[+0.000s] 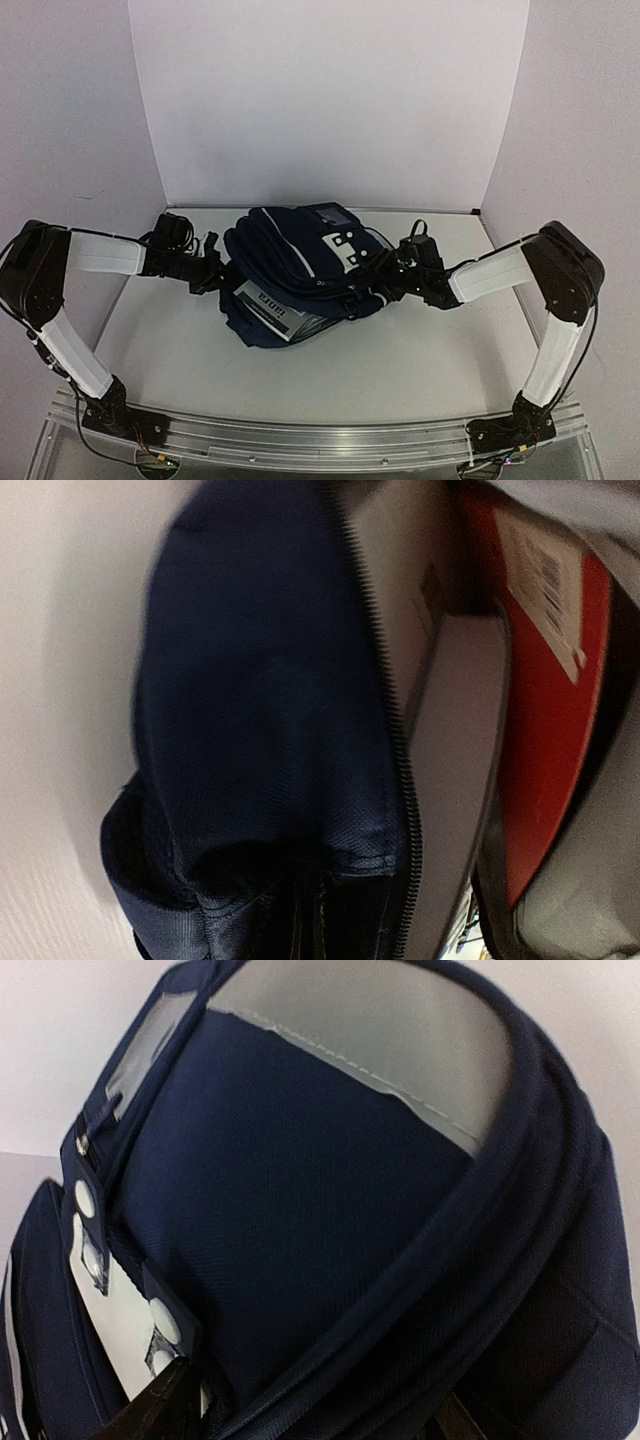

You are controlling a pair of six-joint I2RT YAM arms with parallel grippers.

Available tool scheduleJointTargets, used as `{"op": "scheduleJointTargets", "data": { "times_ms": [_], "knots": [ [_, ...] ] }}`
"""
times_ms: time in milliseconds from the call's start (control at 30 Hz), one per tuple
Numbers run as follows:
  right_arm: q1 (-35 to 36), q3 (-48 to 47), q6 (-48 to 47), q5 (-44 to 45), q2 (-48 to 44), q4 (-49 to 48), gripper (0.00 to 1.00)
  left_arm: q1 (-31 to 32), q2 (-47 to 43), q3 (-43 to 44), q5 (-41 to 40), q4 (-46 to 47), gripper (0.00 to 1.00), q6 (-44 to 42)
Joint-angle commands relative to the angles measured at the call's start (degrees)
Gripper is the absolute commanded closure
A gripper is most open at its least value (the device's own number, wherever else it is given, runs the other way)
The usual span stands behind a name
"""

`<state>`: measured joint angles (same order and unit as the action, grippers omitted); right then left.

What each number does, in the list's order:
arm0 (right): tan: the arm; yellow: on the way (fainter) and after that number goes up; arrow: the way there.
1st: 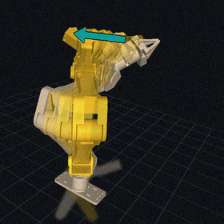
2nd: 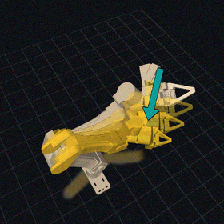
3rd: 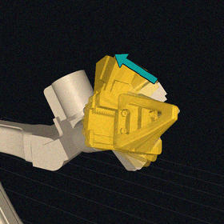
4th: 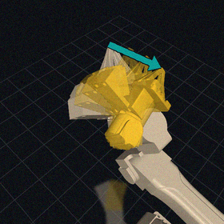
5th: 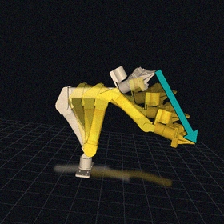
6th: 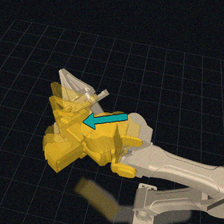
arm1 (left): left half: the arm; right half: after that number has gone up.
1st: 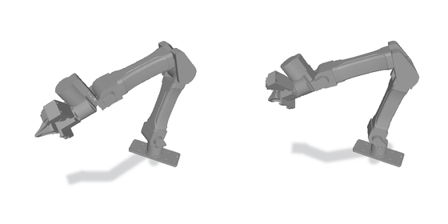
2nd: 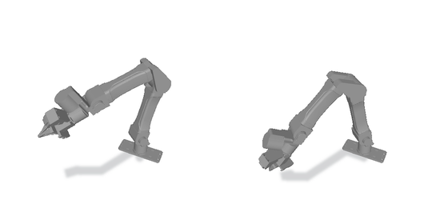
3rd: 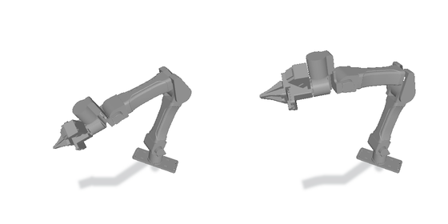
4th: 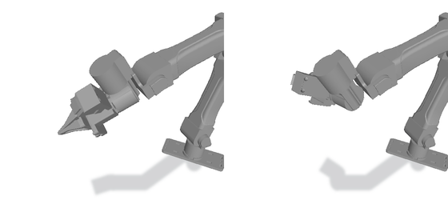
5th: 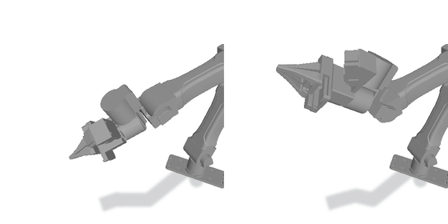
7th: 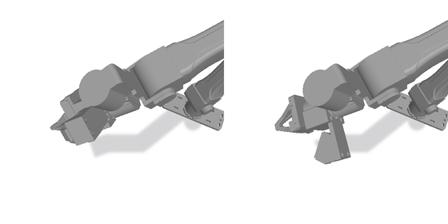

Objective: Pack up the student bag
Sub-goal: Adjust the student bag at the center of the board.

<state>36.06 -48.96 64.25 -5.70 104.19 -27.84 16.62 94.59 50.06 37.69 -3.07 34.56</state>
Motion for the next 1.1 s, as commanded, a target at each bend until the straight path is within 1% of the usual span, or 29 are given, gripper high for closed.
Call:
{"op": "scheduleJointTargets", "data": {
  "times_ms": [0, 33, 133, 200, 233, 267, 300, 333, 400, 467, 500, 567, 633, 733, 867, 933, 1000, 1067],
  "knots": [
    [-4.8, -8.2, -6.6, 3.1, 6.2, -0.1, 0.32, 10.3, -9.2, -4.0, -0.3, -0.5, 1.00, 3.4],
    [-6.7, -10.1, -8.5, 3.0, 6.9, 0.2, 0.32, 12.5, -10.7, -5.3, -0.1, 0.9, 1.00, 4.9],
    [-11.4, -16.6, -14.4, -0.9, 9.6, 2.6, 0.32, 18.5, -14.2, -8.7, -0.1, 6.2, 1.00, 9.9],
    [-12.5, -19.4, -19.7, -1.2, 9.1, 5.3, 0.31, 21.3, -17.1, -9.7, -1.5, 5.3, 1.00, 11.3],
    [-12.7, -20.9, -23.1, 0.2, 7.6, 8.4, 0.28, 21.9, -19.4, -10.3, -2.6, 3.7, 0.96, 12.0],
    [-12.7, -21.9, -25.7, 1.7, 6.2, 11.2, 0.26, 22.0, -21.6, -10.8, -3.5, 2.0, 0.90, 12.4],
    [-12.7, -22.4, -27.6, 3.3, 4.6, 13.8, 0.22, 22.0, -24.0, -11.1, -4.8, 0.0, 0.80, 12.6],
    [-12.7, -22.2, -29.4, 5.0, 2.4, 15.6, 0.19, 22.0, -26.6, -11.2, -6.6, -2.8, 0.68, 12.6],
    [-12.7, -21.0, -32.1, 7.3, -3.1, 19.8, 0.11, 21.8, -31.2, -10.0, -10.6, -10.1, 0.35, 11.4],
    [-12.7, -19.5, -33.8, 7.4, -7.4, 23.5, 0.07, 20.5, -34.0, -7.3, -15.8, -18.0, 0.18, 10.2],
    [-12.6, -18.8, -34.3, 5.6, -9.9, 25.2, 0.05, 18.4, -34.3, -6.1, -16.7, -20.5, 0.14, 9.5],
    [-12.4, -17.6, -34.1, 0.4, -13.5, 27.9, 0.02, 12.1, -33.4, -3.8, -13.2, -23.0, 0.10, 8.1],
    [-11.6, -16.2, -32.7, -2.7, -16.3, 31.5, 0.02, 7.3, -31.5, -2.6, -9.0, -20.6, 0.06, 7.4],
    [-9.8, -11.2, -27.5, -4.3, -20.7, 33.5, 0.02, 6.3, -26.3, 1.4, -7.0, -16.6, 0.01, 5.5],
    [-8.7, -2.8, -18.7, -6.1, -26.7, 32.2, 0.02, 6.1, -18.5, 6.9, -7.1, -13.1, 0.00, 3.0],
    [-8.2, 1.2, -15.5, -6.1, -29.0, 31.3, 0.05, 6.0, -13.9, 8.9, -7.5, -13.0, 0.00, 1.5],
    [-7.8, 4.6, -12.9, -7.5, -30.4, 29.8, 0.06, 6.0, -9.7, 10.8, -8.2, -14.9, 0.00, 0.2],
    [-7.2, 7.5, -10.1, -9.9, -30.7, 26.4, 0.07, 6.0, -6.0, 11.8, -8.0, -16.2, 0.00, -0.7]
  ]
}}
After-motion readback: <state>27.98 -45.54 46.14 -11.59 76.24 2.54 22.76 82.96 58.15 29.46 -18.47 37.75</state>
